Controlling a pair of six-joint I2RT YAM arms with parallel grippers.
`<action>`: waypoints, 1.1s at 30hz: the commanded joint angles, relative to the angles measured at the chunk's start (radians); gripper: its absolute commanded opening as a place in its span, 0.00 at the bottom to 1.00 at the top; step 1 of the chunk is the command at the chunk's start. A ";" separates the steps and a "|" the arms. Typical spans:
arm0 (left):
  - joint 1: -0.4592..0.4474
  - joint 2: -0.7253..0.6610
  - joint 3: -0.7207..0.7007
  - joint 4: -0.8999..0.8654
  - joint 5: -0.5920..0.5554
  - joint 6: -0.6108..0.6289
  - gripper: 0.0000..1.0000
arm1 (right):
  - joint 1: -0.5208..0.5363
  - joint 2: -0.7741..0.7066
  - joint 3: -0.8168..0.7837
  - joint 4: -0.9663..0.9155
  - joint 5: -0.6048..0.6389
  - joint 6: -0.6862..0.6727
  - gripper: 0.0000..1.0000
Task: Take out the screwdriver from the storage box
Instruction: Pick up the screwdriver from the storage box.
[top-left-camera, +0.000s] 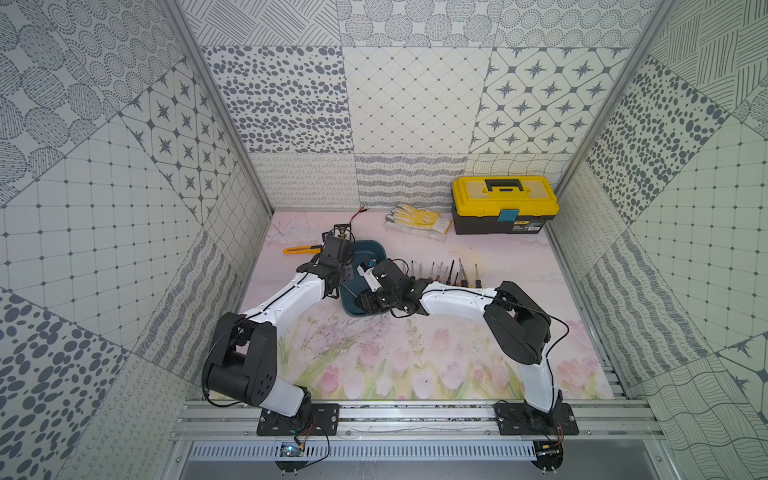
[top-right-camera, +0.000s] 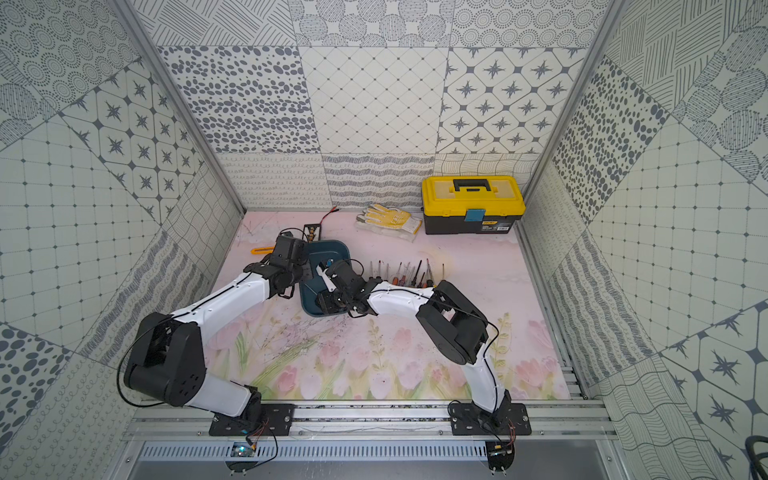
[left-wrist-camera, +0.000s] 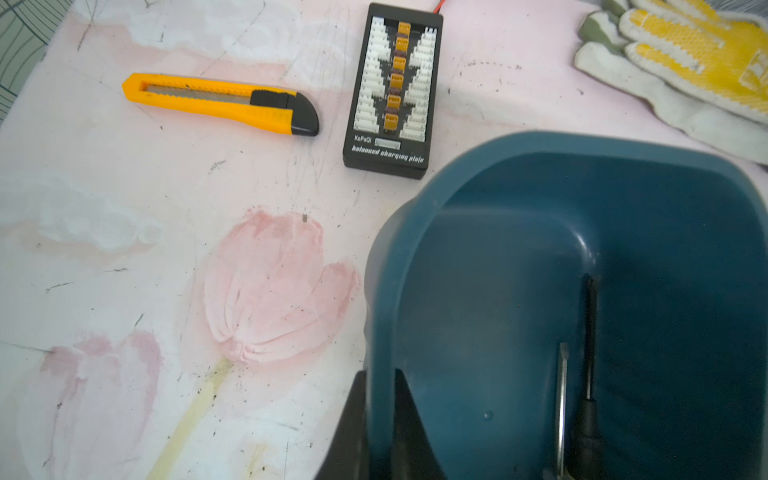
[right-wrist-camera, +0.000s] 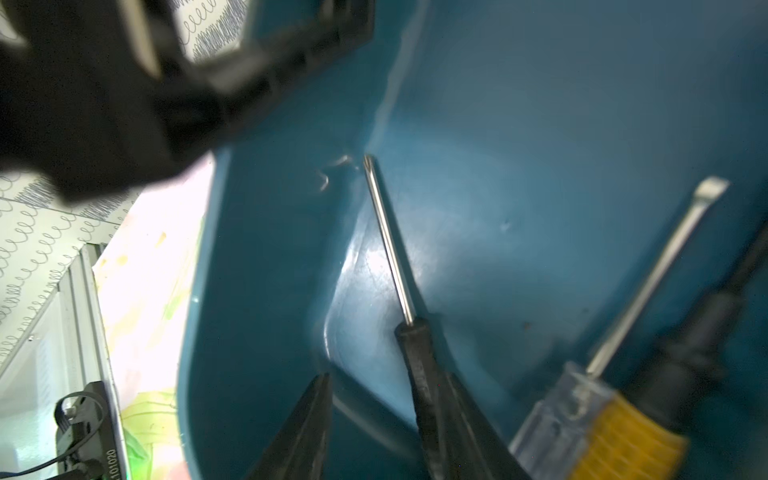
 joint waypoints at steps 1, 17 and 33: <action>-0.005 -0.008 0.066 -0.070 -0.027 -0.050 0.00 | 0.007 0.043 0.043 -0.028 -0.015 0.041 0.45; -0.005 -0.030 0.056 -0.073 -0.021 -0.062 0.00 | 0.004 0.193 0.235 -0.245 0.032 0.123 0.33; -0.006 -0.008 0.040 -0.058 -0.039 -0.070 0.00 | -0.013 0.162 0.243 -0.187 0.002 0.111 0.00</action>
